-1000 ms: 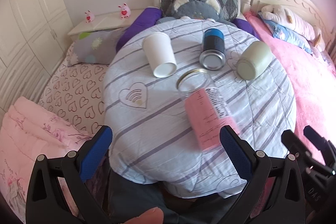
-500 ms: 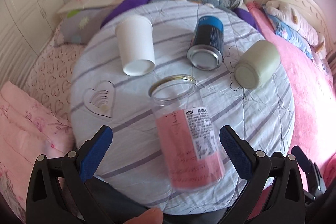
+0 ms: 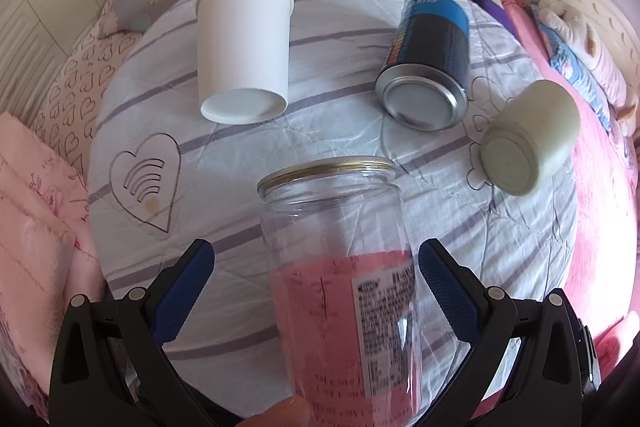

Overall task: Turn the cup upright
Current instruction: 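Close the left gripper around the jar body and lift it, then rotate the jar with the left gripper until its base points down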

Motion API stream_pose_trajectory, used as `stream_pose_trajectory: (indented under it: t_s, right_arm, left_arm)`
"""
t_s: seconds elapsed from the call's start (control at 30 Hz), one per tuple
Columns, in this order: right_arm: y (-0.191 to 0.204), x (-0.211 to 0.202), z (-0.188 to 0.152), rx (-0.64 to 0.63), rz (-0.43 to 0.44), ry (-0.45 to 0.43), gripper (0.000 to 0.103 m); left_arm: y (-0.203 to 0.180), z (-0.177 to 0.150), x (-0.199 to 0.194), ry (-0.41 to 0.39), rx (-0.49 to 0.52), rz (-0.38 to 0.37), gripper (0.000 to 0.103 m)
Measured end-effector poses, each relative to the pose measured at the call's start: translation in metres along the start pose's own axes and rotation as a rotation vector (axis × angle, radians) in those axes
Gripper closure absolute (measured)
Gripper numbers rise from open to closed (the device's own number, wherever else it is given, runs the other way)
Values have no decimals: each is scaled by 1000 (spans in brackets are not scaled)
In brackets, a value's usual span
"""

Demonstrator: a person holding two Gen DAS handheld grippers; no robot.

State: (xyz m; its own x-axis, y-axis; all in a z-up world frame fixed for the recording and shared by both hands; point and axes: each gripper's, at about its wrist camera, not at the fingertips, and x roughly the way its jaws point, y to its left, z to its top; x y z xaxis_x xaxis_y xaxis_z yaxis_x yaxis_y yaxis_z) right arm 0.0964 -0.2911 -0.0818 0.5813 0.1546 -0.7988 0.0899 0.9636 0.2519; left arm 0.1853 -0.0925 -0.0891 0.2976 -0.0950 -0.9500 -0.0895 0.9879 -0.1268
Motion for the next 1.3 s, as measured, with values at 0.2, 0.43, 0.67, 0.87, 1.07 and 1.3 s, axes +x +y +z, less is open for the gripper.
stream_pose_trajectory:
  t_s: [0.2, 0.43, 0.67, 0.87, 1.07, 1.3]
  right_arm:
    - [-2, 6, 3, 0, -5, 14, 19]
    - [-3, 10, 5, 5, -17, 23, 19]
    - [-3, 6, 6, 10, -30, 14, 19]
    - [-2, 2, 3, 9, -30, 9, 19]
    - [-4, -6, 0, 21, -37, -5, 19]
    - [-4, -14, -3, 29, -42, -23, 19]
  left_arm:
    - [3, 5, 12, 37, -30, -32, 0]
    - [7, 10, 15, 46, -40, -70, 13]
    - [3, 9, 13, 53, -14, -110, 29]
    - [-1, 6, 7, 28, 27, -125, 30]
    - [-5, 5, -16, -63, 78, -124, 30]
    - [0, 1, -43, -171, 131, -111, 30]
